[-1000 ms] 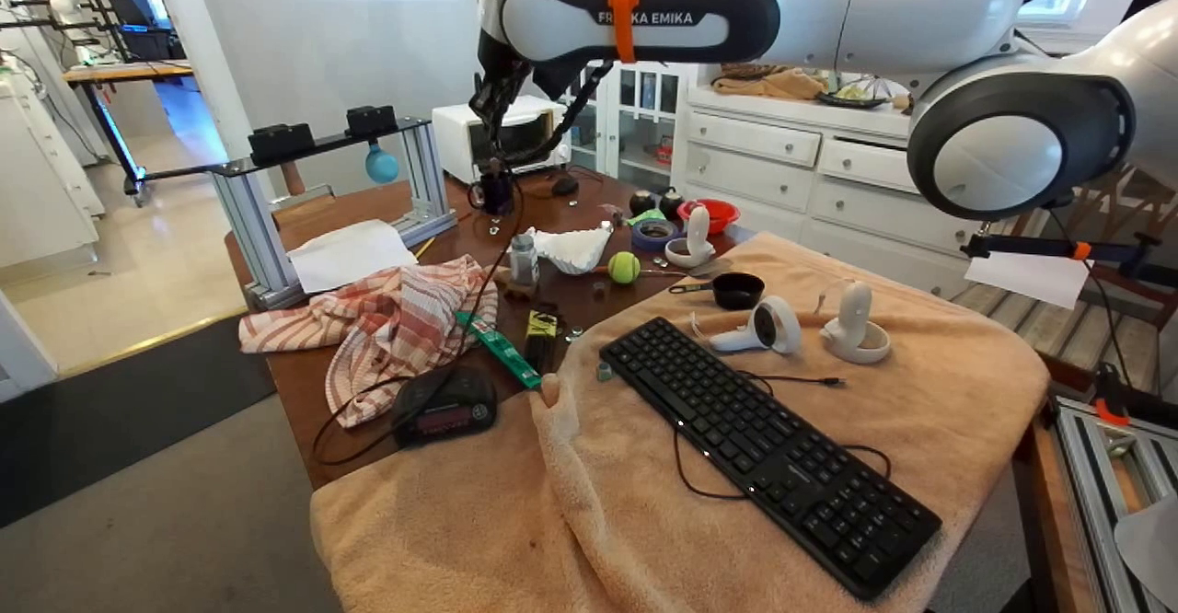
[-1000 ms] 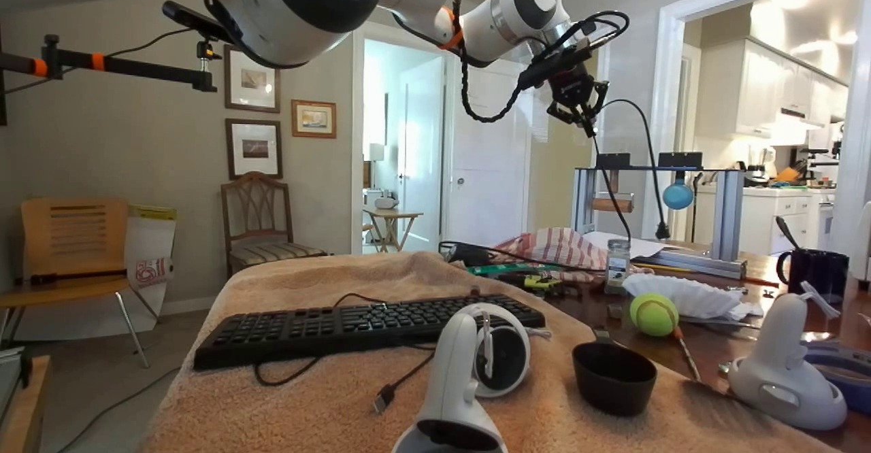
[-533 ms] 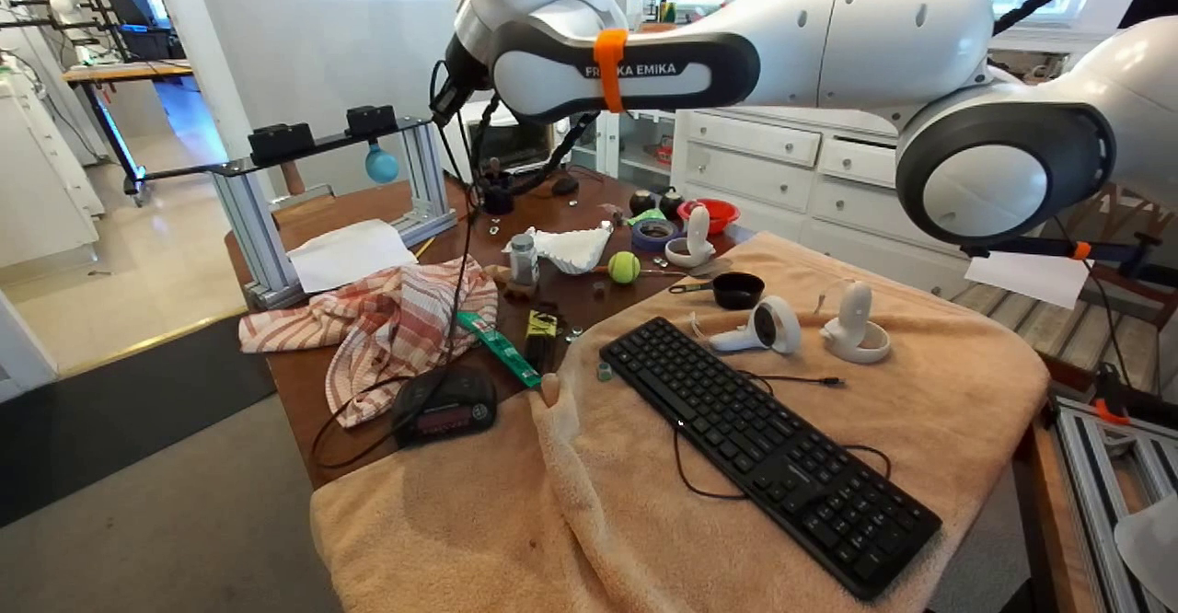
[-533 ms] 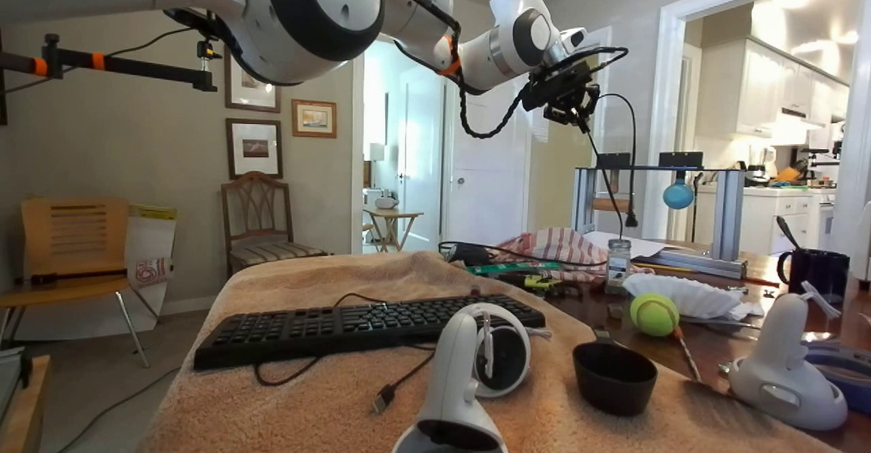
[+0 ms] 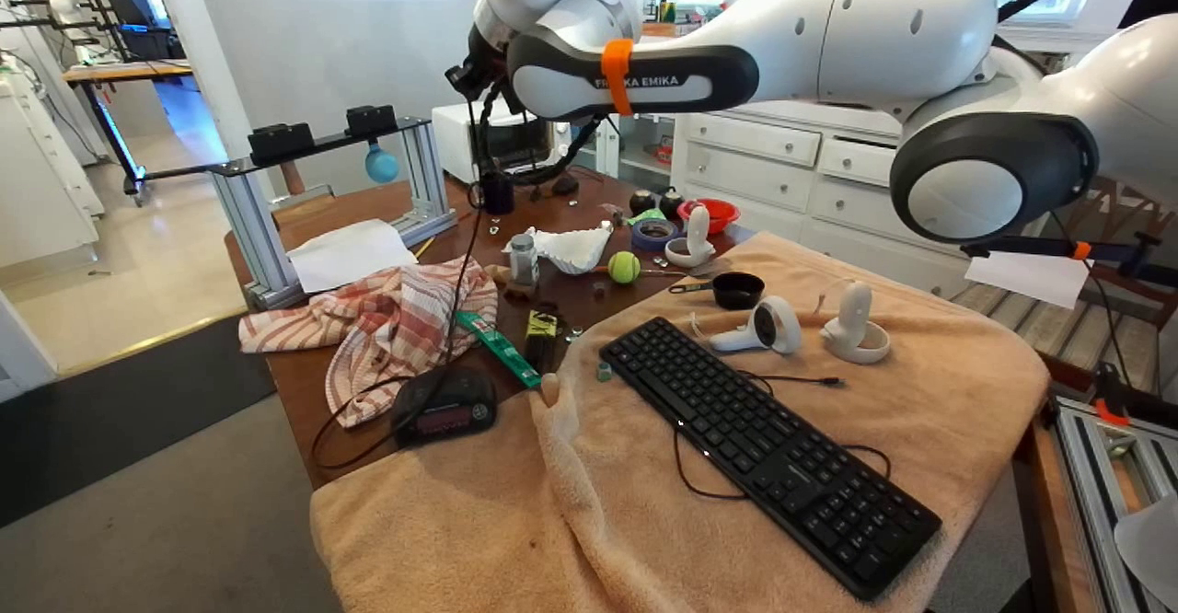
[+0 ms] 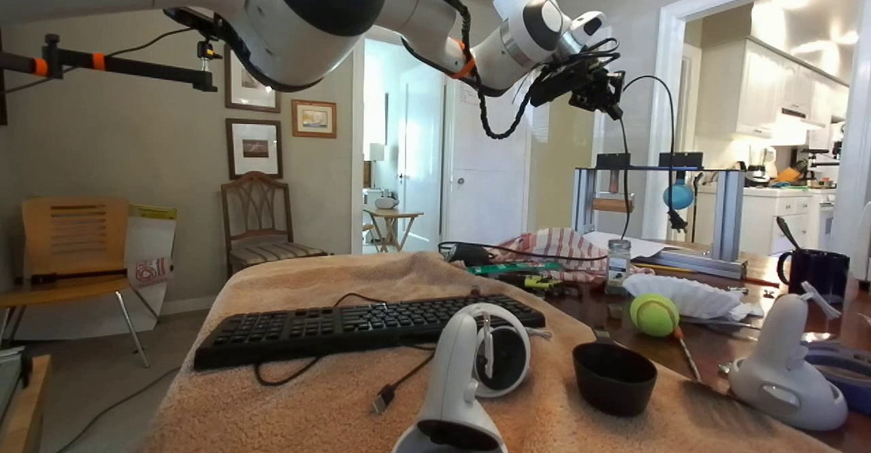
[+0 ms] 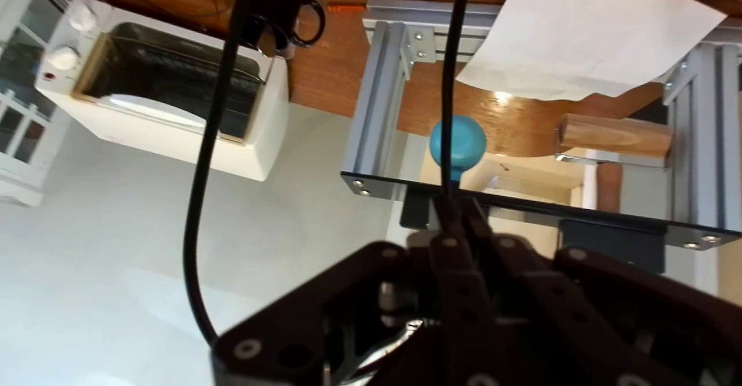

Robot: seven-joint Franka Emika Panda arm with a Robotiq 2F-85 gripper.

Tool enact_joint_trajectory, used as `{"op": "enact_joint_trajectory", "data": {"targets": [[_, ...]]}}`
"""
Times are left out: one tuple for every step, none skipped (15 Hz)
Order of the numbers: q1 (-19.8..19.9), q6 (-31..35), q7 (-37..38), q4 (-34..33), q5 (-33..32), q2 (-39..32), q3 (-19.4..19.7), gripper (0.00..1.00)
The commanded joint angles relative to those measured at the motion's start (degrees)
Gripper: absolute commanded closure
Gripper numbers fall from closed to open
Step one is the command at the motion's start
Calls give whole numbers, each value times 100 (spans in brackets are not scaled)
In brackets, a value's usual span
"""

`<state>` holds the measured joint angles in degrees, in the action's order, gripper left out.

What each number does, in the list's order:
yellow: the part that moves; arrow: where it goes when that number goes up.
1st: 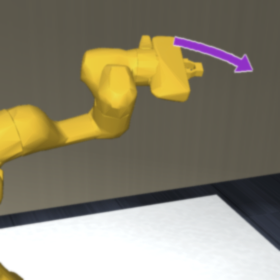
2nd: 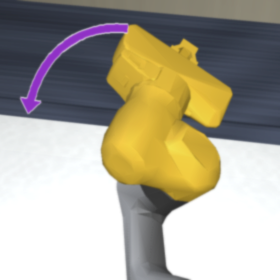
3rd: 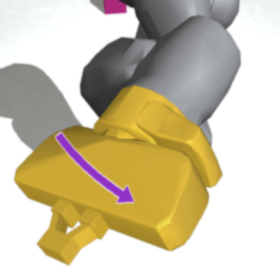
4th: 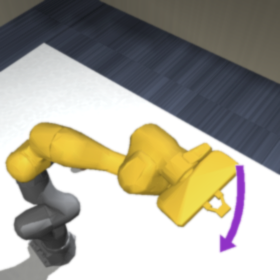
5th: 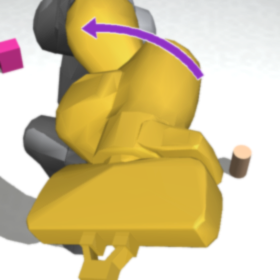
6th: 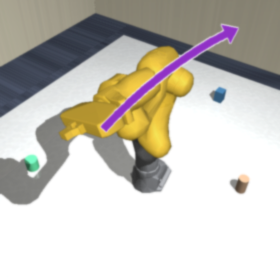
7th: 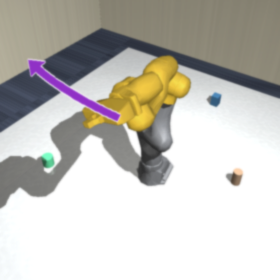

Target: Move the black cable away from the orange towel

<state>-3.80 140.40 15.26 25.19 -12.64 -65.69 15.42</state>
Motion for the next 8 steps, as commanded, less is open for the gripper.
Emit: {"op": "enact_joint_trajectory", "data": {"targets": [[-163,-914,1049,32,-291,111,462,99],[-185,-1356,872,117,-287,196,397,99],[-199,-1722,789,144,-301,238,365,99],[-205,-2105,665,164,-308,287,313,99],[-218,-2471,472,181,-301,341,240,99],[-215,-2789,201,192,-255,401,129,99],[-229,-3122,52,198,-245,452,73,99],[-221,-3368,-227,195,-192,499,-53,99]]}}
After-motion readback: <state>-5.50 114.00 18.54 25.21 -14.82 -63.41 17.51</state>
